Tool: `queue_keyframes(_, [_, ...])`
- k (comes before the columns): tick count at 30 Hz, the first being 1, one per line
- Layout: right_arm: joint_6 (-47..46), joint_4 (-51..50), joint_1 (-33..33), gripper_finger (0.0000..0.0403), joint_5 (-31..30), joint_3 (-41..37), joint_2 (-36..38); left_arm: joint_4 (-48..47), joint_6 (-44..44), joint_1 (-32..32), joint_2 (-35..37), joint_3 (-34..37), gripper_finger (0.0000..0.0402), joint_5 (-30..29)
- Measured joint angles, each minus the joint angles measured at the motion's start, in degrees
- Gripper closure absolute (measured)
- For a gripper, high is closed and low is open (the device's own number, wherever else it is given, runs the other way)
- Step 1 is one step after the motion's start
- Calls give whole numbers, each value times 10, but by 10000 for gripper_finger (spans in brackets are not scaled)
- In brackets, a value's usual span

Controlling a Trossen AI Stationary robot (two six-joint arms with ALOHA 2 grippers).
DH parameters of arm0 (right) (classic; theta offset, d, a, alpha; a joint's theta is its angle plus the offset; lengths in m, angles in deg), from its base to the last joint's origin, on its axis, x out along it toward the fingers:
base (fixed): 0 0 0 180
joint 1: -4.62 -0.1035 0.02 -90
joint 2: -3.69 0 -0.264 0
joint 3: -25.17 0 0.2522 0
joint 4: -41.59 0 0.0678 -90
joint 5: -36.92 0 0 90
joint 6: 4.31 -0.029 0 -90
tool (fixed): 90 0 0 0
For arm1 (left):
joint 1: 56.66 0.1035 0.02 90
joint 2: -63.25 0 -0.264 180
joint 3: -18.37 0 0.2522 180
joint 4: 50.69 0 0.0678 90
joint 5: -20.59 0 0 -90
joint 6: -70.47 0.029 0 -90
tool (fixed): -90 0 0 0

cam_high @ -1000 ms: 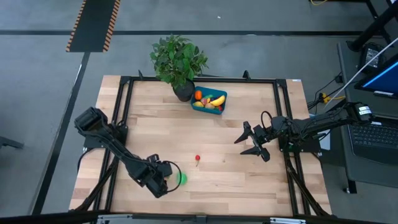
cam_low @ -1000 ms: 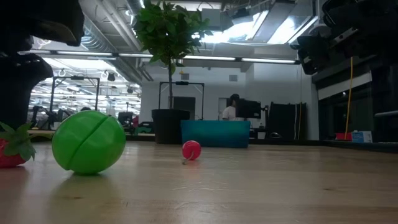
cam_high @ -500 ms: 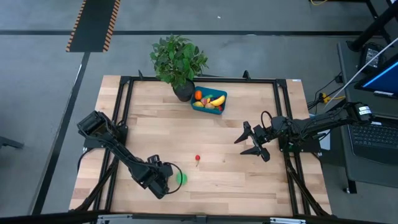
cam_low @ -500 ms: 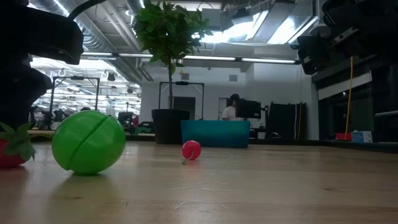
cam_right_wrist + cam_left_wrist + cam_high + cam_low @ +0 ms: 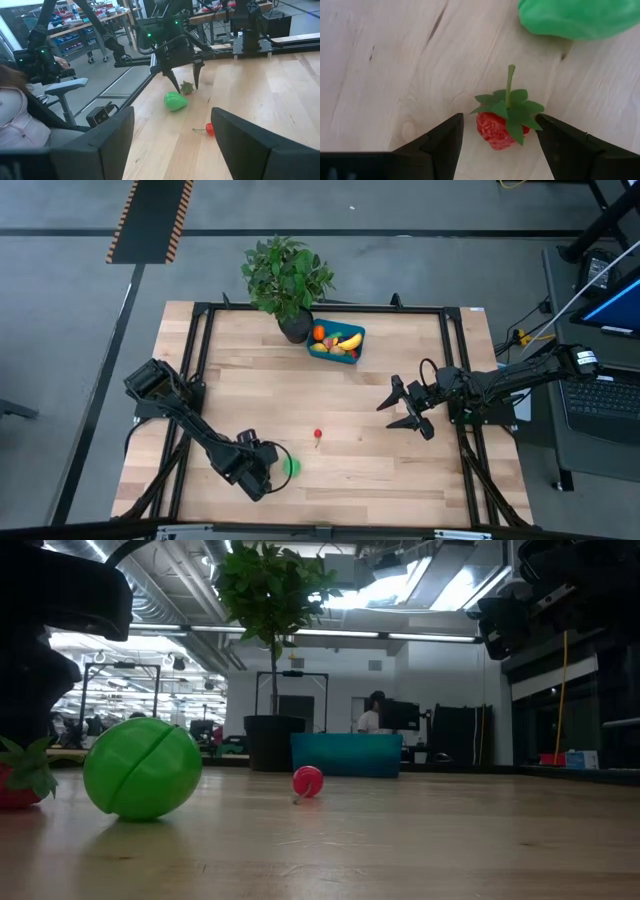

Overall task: Pick and placing Produce into tupperware
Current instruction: Put the red strawberry into the blue container

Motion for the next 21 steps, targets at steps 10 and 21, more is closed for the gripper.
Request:
queue_keyframes(10, [0,0,0,137,0,0,0,5,-13,-2,0,0,246,15])
queue_keyframes(21, [-2,0,0,137,0,0,0,3,-13,-2,0,0,299,13])
